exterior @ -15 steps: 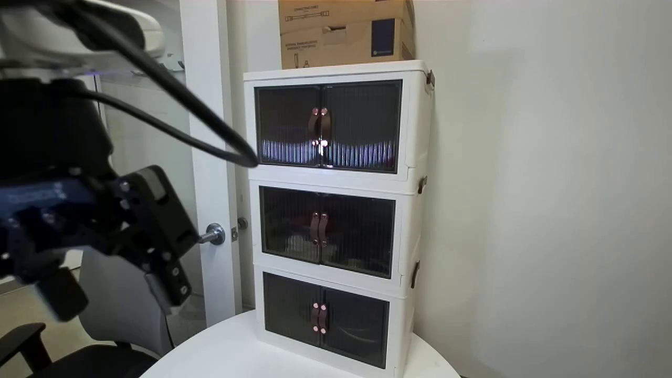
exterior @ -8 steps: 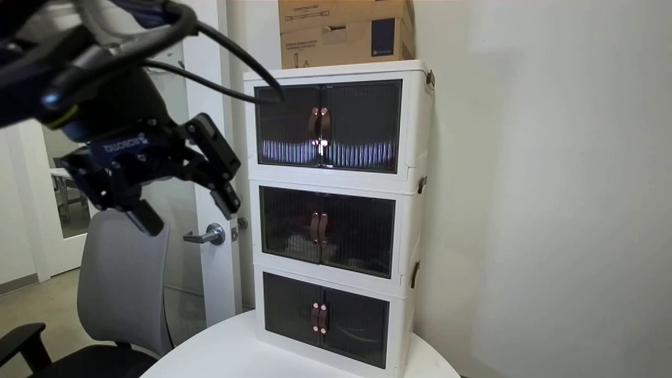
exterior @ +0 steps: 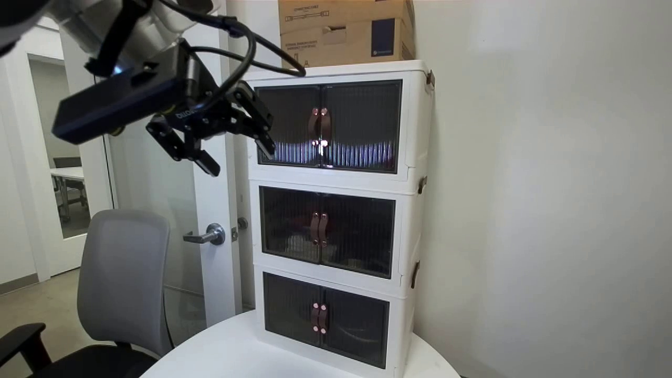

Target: Open the two upper doors of the cabinet

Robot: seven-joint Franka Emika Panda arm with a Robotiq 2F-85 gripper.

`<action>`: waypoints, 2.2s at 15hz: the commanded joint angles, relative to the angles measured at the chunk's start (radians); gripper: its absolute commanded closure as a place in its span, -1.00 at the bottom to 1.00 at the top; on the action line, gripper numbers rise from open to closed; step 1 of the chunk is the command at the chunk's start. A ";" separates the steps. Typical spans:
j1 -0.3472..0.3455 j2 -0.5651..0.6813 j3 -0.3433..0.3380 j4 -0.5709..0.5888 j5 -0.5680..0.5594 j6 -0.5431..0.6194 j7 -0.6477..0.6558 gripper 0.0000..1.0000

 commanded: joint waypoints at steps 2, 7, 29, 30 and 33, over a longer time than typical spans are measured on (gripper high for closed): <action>-0.030 0.158 0.048 0.137 -0.001 0.110 0.056 -1.00; -0.032 0.252 0.068 0.232 -0.007 0.227 0.113 -1.00; -0.173 0.327 0.154 0.265 0.017 0.596 0.270 -1.00; -0.172 0.342 0.160 0.269 0.023 0.615 0.263 -1.00; -0.173 0.395 0.184 0.285 0.044 0.662 0.239 -1.00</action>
